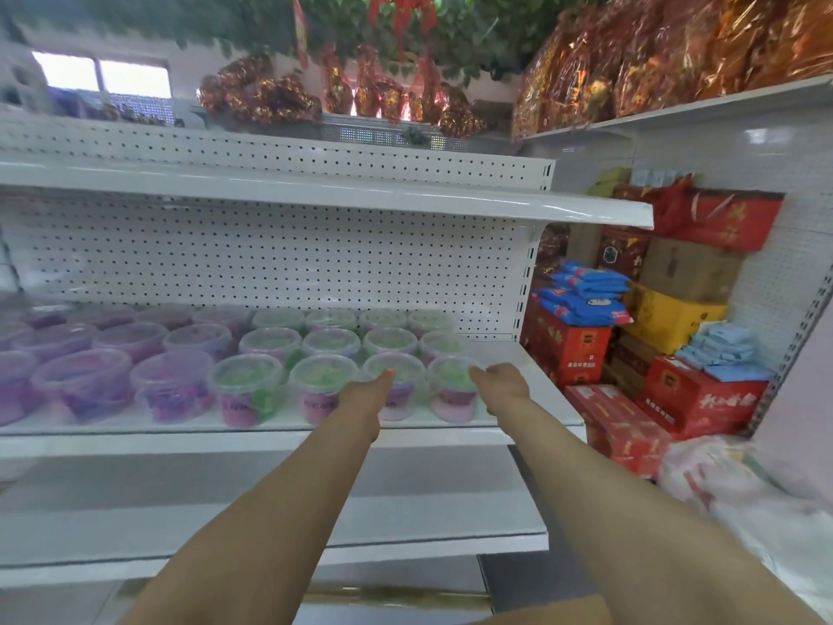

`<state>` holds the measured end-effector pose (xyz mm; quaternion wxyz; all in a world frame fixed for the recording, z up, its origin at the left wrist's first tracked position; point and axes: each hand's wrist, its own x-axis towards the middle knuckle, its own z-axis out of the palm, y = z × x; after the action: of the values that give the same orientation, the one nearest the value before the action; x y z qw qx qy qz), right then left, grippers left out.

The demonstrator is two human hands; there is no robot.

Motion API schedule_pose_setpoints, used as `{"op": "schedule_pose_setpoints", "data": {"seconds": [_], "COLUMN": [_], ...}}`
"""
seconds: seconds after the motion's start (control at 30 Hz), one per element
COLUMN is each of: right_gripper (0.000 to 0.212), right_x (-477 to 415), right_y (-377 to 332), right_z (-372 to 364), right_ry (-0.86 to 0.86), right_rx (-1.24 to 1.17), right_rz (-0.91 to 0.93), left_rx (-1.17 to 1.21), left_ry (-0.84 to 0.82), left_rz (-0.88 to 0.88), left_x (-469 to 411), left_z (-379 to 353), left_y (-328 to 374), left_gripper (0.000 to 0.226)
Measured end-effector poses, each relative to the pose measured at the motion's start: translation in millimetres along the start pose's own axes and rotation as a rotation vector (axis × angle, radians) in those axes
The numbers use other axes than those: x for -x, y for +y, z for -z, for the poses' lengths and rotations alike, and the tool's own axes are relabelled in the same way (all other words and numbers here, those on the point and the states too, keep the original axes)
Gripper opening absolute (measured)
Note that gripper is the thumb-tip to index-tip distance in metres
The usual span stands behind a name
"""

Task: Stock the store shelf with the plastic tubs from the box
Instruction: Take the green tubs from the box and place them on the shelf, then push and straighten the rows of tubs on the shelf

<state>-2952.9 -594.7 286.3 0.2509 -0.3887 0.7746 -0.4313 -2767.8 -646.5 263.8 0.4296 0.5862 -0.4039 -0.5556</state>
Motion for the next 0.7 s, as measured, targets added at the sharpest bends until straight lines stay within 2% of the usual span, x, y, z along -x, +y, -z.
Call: {"op": "schedule_pose_setpoints", "data": {"seconds": [0.1, 0.23, 0.33, 0.47, 0.7], "right_gripper": [0.057, 0.059, 0.063, 0.063, 0.061], "right_x": [17.8, 39.6, 54.3, 76.5, 113.4], "right_y": [-22.6, -50.1, -65.1, -80.4, -116.5], "right_z": [7.6, 7.5, 2.2, -14.6, -63.2], "right_ry": [-0.091, -0.161, -0.169, -0.174, -0.196], "right_rx": [0.222, 0.478, 0.565, 0.618, 0.661], "right_rz": [0.265, 0.587, 0.749, 0.844, 0.905], "left_rx": [-0.196, -0.518, -0.749, -0.859, -0.915], "left_ry": [0.04, 0.159, 0.241, 0.314, 0.396], "left_rz": [-0.19, -0.454, -0.577, -0.66, -0.614], "left_x": [17.5, 50.5, 64.1, 79.1, 76.5], "left_z": [13.2, 44.8, 74.0, 112.0, 193.5], "left_y": [15.7, 33.8, 43.2, 44.8, 47.8], "left_gripper": [0.056, 0.061, 0.063, 0.057, 0.052]}}
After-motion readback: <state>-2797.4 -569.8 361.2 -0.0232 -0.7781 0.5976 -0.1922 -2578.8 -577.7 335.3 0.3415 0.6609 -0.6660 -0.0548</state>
